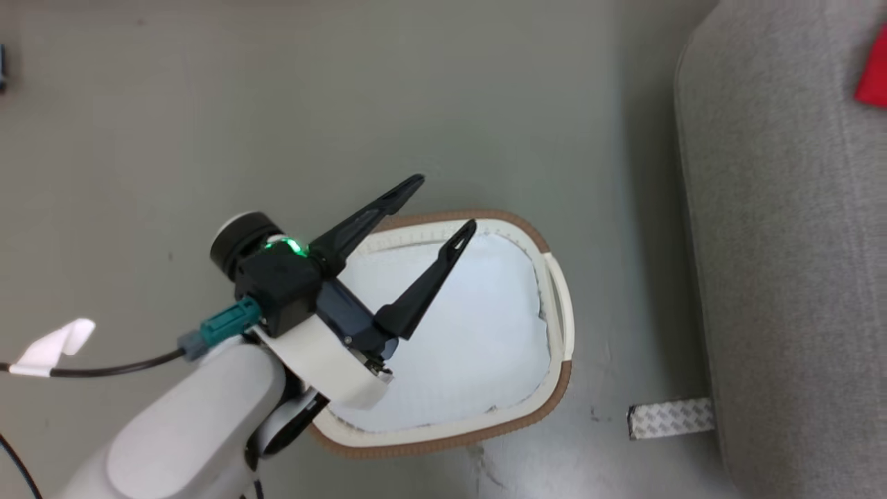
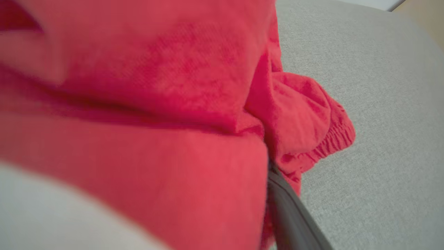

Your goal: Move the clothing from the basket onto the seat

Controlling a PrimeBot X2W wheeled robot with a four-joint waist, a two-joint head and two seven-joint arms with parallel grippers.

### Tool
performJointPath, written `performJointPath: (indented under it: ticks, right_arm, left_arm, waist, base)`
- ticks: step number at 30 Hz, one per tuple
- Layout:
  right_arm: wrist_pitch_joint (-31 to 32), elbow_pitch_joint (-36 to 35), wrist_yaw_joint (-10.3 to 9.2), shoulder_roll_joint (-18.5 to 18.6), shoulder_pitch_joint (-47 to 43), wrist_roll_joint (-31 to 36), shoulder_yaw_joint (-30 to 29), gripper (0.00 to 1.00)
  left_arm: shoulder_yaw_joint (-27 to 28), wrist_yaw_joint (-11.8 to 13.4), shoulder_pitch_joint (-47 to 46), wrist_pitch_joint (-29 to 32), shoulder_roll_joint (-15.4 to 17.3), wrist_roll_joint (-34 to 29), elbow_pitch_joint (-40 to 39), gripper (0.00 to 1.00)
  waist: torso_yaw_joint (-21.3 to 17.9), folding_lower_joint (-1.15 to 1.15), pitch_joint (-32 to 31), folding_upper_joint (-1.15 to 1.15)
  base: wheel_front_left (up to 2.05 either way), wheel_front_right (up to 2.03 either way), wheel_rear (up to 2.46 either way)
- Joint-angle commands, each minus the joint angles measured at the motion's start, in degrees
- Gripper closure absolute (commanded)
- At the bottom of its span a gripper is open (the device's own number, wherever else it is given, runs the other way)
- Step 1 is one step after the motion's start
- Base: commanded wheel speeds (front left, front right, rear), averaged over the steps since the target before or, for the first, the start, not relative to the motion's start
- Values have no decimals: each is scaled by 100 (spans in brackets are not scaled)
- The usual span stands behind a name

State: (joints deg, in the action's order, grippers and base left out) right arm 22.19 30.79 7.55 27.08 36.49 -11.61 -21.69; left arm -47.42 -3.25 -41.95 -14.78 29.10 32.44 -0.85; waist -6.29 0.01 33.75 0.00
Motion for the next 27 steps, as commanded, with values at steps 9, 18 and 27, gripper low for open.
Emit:
performJointPath:
  ticks: [9,18,27]
  right_arm:
    - [509,-442,-13,503,-1000,-949,862,0]
    - [940,-2031,-13,814,-1832,-1711,1181,0]
    - [613,-3258,-13,333,-1743,-1738,1773,0]
  left_arm:
    - [413,224,772,-38,-40,242,228,0]
    - [1125,471,1611,-36,-35,268,248,0]
    - [2209,842,2426,-36,175,388,144,0]
  waist:
    - [-151,-1,-1324,0]
    - [-132,-1,-2397,0]
    - [241,-1,-3059,0]
  base:
    - [0,0,0]
    - [0,0,0]
    - [0,0,0]
